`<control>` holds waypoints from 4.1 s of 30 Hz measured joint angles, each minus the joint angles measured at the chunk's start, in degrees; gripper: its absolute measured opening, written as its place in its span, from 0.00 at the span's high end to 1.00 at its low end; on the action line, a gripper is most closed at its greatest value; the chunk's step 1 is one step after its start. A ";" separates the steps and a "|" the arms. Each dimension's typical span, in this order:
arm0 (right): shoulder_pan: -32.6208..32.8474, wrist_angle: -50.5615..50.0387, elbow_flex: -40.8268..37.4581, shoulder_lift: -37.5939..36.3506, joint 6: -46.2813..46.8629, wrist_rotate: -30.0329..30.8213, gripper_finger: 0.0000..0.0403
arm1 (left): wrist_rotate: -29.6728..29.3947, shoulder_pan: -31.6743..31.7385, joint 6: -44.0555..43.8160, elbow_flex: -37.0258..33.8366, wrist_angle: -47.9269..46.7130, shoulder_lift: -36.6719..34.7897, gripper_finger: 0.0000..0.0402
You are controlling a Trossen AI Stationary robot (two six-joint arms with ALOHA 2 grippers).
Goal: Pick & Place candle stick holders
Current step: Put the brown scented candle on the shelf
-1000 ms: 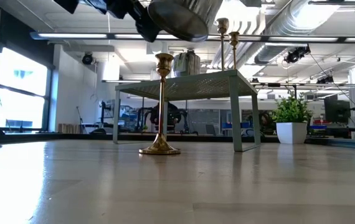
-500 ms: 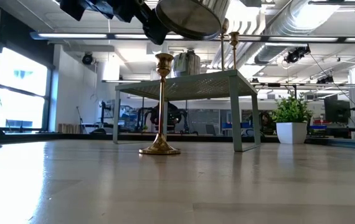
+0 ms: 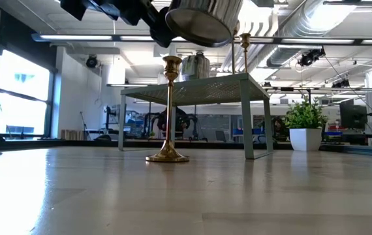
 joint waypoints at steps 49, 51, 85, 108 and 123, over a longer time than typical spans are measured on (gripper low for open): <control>-0.86 4.01 -0.21 0.18 -2.50 -0.32 0.14 | -5.11 -1.10 -2.07 0.00 -0.20 0.07 0.01; -0.86 4.28 -0.21 0.20 -2.56 -0.36 0.14 | -5.27 -1.10 -2.03 0.00 -0.17 0.06 0.01; 5.47 12.76 3.44 -2.64 -11.76 8.02 0.04 | -12.02 -1.08 0.90 -0.05 -2.26 -1.27 0.13; 29.07 12.58 2.31 -5.18 -13.36 49.80 0.03 | -22.76 3.66 12.46 -0.06 -10.52 -35.19 0.13; 31.99 -4.99 1.67 -5.16 9.63 58.02 0.03 | 5.48 36.40 -3.36 -12.47 12.56 -34.35 0.13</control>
